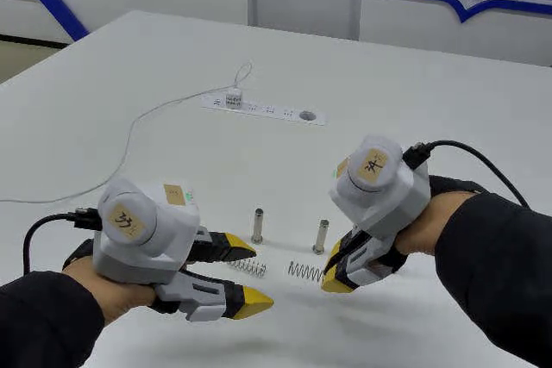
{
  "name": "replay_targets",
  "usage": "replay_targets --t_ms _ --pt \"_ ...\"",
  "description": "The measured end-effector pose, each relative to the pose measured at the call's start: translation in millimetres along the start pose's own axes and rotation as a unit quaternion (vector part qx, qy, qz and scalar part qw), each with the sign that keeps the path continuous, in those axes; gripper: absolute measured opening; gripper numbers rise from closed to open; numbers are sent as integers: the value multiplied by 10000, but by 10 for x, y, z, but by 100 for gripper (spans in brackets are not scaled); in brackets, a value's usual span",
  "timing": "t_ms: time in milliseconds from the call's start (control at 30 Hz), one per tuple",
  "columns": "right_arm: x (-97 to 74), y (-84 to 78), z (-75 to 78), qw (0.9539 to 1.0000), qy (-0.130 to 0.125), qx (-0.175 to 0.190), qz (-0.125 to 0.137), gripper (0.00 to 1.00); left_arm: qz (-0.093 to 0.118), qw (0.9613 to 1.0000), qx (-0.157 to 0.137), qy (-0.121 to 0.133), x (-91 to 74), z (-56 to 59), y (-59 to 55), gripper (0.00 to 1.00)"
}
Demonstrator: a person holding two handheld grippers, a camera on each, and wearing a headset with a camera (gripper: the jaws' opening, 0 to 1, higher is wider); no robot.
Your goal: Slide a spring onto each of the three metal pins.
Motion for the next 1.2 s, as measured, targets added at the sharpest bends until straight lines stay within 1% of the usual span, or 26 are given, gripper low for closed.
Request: replay_targets --t_ms 133,333,600,767,833,867,1067,1200 --pt "-26 88 -83 9997 109 -219 57 11 -6 10000 48 -35 7 17 7 39" --pt "-42 151 -176 9985 192 -506 -20 11 61 9998 148 -150 21 75 41 35" --pt "-72 200 -247 9972 231 -702 -60 11 161 9988 361 -288 37 142 79 24" --pt "-76 230 -266 9967 231 -778 -44 12 188 9982 467 -325 42 158 88 18" --pt "-83 232 -268 9966 227 -789 -55 11 212 9979 515 -335 42 166 93 13" --pt "-87 233 -269 9966 229 -794 -54 12 202 9979 518 -331 43 164 90 13" --pt "-186 293 -281 9964 181 -822 59 12 173 9979 534 -311 45 152 79 12" --pt "-274 385 -302 9961 183 -825 269 12 148 9980 542 -299 42 148 69 12"
Point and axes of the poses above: the centre of the closed fingertips' face, and the gripper's own axes: x roughly forward along the fingers, z roughly to its right, y roughly out of its top, the point moved 3 cm from there along -x, roughly backward along the fingers, and after that the axes turned 4 degrees about -z, right-handed, at the moved point
